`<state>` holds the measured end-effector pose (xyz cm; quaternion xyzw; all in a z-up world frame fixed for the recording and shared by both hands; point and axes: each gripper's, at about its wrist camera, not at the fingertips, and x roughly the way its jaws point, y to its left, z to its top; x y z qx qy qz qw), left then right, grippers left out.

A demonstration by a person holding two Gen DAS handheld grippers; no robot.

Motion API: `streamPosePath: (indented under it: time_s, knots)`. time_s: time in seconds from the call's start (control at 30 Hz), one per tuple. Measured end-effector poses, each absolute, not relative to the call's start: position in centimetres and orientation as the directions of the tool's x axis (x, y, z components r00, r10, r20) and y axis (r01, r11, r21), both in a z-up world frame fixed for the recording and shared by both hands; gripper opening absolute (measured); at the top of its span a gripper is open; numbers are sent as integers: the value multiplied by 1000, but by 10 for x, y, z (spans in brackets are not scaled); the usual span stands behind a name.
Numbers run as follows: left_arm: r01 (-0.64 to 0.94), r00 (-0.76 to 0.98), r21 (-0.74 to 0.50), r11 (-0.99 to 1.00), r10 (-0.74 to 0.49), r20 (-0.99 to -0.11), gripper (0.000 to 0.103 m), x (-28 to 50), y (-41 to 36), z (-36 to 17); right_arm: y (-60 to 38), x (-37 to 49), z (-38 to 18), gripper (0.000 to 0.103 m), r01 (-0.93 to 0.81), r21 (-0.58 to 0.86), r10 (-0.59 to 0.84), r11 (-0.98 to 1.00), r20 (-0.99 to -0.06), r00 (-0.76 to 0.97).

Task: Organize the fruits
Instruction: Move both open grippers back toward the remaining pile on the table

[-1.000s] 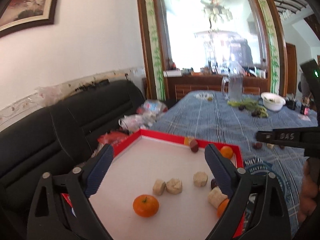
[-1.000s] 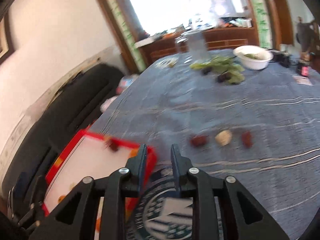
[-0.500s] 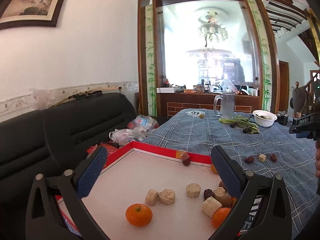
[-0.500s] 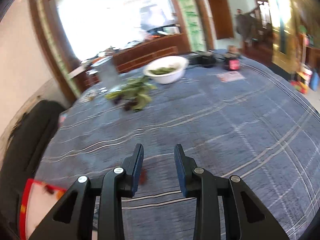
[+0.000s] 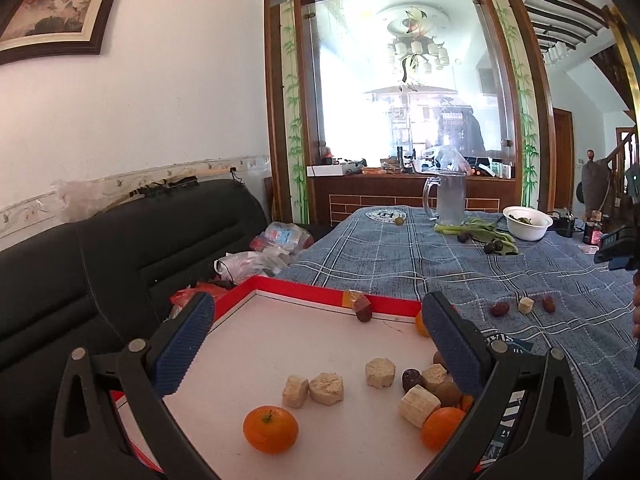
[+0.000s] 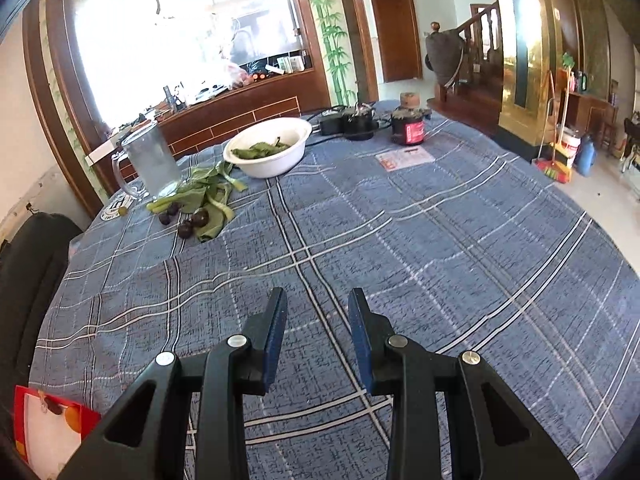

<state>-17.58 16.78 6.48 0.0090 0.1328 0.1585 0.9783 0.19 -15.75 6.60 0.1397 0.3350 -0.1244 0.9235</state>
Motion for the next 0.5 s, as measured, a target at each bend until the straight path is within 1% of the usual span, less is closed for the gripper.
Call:
streamPosePath:
  time_s: [0.23, 0.4, 0.5]
  knots:
    - [-303, 911, 73, 950, 311, -270, 103, -173, 165, 64, -161, 4, 62, 32, 339, 177, -139, 924, -672, 727]
    - [-289, 908, 52, 956, 291, -302, 103, -169, 170, 64, -161, 6, 57, 32, 343, 185, -129, 921, -686, 716]
    - [-290, 910, 42, 956, 289, -298, 103, -171, 171, 64, -160, 7, 54, 32, 337, 185, -120, 923, -694, 710]
